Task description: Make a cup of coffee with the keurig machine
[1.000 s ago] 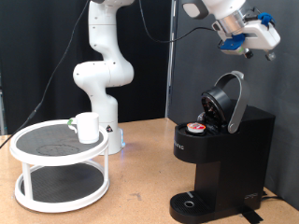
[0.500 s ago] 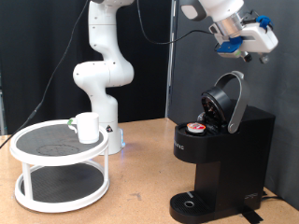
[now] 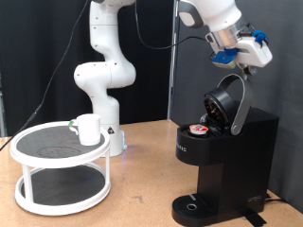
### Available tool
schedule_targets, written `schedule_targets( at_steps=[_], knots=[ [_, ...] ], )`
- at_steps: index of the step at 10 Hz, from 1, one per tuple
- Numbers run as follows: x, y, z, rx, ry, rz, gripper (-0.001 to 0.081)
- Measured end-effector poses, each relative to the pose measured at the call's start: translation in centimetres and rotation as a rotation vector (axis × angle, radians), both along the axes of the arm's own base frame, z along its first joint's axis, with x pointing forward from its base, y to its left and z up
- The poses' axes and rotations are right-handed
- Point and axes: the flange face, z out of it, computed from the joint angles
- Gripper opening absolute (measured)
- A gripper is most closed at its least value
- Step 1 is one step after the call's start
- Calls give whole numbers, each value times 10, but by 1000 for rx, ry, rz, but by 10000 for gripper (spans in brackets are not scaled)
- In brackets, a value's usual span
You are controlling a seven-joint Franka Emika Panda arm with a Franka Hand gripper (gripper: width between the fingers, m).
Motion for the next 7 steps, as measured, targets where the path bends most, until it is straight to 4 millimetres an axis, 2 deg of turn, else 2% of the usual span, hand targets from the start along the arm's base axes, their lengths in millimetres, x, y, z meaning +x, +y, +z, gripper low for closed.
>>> schedule_targets(
  at_steps=[1, 7],
  knots=[
    [-1, -3, -1, 2, -8, 7, 15],
    [-12, -35, 11, 13, -43, -22, 0]
  ],
)
